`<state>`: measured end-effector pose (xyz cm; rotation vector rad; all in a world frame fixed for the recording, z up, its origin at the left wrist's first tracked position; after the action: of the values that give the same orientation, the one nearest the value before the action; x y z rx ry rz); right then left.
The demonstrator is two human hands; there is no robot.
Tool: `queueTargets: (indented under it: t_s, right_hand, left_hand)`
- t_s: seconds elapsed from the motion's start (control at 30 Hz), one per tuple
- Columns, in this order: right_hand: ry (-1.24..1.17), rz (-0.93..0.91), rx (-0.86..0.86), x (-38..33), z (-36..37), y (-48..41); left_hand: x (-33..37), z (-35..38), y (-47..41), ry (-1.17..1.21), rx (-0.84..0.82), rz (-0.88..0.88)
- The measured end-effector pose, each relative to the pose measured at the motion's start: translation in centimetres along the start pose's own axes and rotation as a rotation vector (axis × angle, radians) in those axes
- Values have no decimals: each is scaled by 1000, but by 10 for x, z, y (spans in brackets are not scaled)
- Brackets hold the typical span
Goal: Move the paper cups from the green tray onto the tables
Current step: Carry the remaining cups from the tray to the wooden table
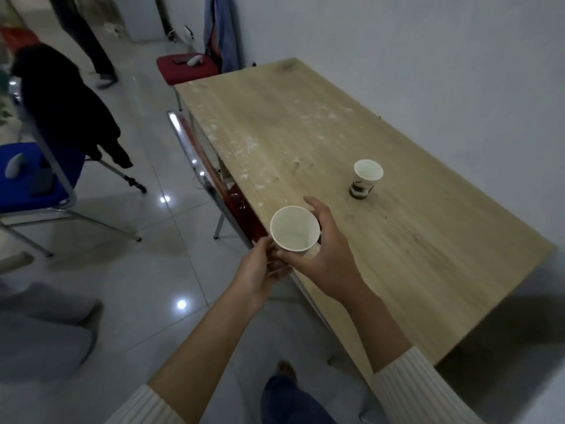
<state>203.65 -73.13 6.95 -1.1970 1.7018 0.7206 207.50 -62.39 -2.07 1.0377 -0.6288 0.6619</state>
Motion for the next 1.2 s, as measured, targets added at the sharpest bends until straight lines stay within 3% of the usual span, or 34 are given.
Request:
queueTargets:
  t_s: [0.4,0.63,0.93,1.2]
  right_hand:
    - [13,107,186,49,-36,-177]
    - [40,262,408,93,-56,-257]
    - [53,387,483,142,-62,-327]
    - [63,423,489,166,-62,-341]
  left_hand:
    - [58,63,-177,2,-24,-83]
    - [97,95,-262,-174,-85,-76]
    - [107,139,-329,-219,-224,-134]
    - [98,147,-352,-234,-228,-176]
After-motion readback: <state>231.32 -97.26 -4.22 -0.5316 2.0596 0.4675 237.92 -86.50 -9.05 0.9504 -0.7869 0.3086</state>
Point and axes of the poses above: each hand's wrist, its own y-axis away from the middle knuckle, its own z-axis out of the palm, x = y × z, the point moved 9 cm from there along -y, towards the middle knuckle, and after that the axes turned 4 degrees about z, right-handed, at the moved point
